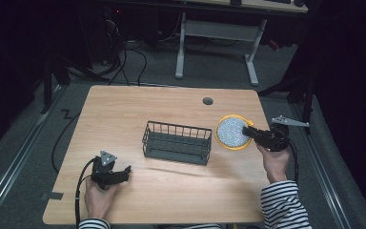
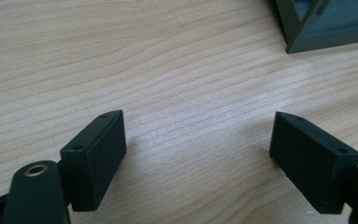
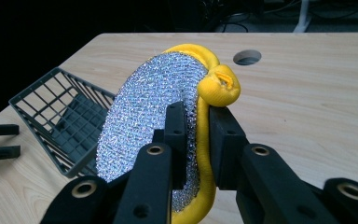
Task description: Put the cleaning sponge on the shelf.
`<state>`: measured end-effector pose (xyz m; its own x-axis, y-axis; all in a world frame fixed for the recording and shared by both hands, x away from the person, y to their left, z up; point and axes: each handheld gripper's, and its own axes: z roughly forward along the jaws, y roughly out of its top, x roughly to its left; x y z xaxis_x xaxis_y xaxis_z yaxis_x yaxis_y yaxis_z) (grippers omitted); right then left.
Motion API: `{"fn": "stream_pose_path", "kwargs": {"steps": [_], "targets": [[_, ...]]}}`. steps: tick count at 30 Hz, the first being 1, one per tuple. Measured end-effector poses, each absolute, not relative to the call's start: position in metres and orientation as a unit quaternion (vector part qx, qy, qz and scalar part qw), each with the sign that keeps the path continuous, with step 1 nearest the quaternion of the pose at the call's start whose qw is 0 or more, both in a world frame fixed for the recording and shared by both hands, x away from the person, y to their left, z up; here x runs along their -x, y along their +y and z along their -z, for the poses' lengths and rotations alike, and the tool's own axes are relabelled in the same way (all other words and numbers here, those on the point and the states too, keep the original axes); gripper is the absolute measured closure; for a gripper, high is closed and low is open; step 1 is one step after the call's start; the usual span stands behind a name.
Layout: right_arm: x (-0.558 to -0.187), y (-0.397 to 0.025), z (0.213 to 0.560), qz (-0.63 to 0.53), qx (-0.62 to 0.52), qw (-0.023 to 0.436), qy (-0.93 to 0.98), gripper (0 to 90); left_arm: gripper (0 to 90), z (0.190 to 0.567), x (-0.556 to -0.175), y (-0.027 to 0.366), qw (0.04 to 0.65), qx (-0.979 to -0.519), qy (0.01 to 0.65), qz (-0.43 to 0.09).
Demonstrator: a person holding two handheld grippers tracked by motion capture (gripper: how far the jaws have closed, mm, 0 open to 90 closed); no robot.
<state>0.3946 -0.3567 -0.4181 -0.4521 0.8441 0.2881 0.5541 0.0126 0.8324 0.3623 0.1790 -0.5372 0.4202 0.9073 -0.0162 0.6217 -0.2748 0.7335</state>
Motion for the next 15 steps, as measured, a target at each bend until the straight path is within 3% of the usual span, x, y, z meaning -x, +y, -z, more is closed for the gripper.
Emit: {"fn": "stream_pose_path", "kwargs": {"steps": [15], "targets": [[-0.412,-0.322,0.397,-0.511,-0.46,0.141,0.712,79.3,18.9,0.537,-0.362,0.179,0.341,-0.77,0.496,-0.209]]}}
